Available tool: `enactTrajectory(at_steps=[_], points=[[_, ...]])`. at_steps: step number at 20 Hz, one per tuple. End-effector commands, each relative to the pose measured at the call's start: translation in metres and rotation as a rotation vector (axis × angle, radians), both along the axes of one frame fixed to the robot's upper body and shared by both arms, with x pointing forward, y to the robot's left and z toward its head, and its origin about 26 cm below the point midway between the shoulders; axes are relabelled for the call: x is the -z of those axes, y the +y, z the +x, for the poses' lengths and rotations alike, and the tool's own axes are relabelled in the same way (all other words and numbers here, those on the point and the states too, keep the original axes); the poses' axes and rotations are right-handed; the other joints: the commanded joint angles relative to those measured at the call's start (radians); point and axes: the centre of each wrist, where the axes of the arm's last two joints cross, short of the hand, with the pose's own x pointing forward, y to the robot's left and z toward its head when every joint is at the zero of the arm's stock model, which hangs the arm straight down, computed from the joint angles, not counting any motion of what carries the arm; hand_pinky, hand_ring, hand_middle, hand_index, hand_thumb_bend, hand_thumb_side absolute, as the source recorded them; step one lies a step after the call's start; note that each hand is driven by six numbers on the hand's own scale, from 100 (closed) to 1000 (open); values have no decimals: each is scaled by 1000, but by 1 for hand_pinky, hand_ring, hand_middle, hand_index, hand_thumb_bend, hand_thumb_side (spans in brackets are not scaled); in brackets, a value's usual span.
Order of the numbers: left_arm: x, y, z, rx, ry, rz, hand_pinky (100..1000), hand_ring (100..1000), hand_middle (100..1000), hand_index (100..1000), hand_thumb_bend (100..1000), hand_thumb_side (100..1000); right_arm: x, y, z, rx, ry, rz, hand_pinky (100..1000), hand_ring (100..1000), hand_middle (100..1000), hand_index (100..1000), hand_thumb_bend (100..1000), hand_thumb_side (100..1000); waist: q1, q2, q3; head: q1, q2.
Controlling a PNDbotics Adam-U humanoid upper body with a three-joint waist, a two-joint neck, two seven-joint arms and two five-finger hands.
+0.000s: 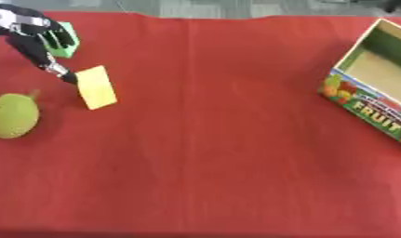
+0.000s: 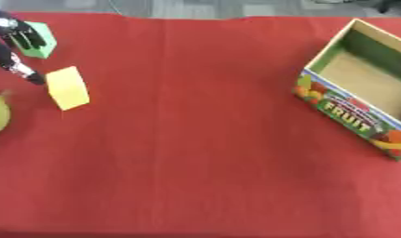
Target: Pick up the objects with one hand, pass them to the other hand, and then place them into the box on the other side of the table.
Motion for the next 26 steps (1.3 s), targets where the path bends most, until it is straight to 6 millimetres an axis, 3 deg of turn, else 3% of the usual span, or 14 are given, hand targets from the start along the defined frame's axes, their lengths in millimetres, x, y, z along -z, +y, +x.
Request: enactTrajectory(at_steps=[1,12,26], points=[[-14,0,0,-2,-18,32,862,846,797,864,793,378,-20,-12,-9,34,-44,-2,811,881,865,943,212,463,2,-15,-3,12,7],[-1,-6,7,-22,18,49,867,852,803,874,798,376,-11,0,-2,6,-8,-16,807,875,861,939,209,475,9,-11,-7,23,-16],[15,1,11,-157,-3,37,877,860,809,881,820,395,-9,6,-2,0,-11,-46,805,870,856,935,201,489,4,23,-16,34,-36]])
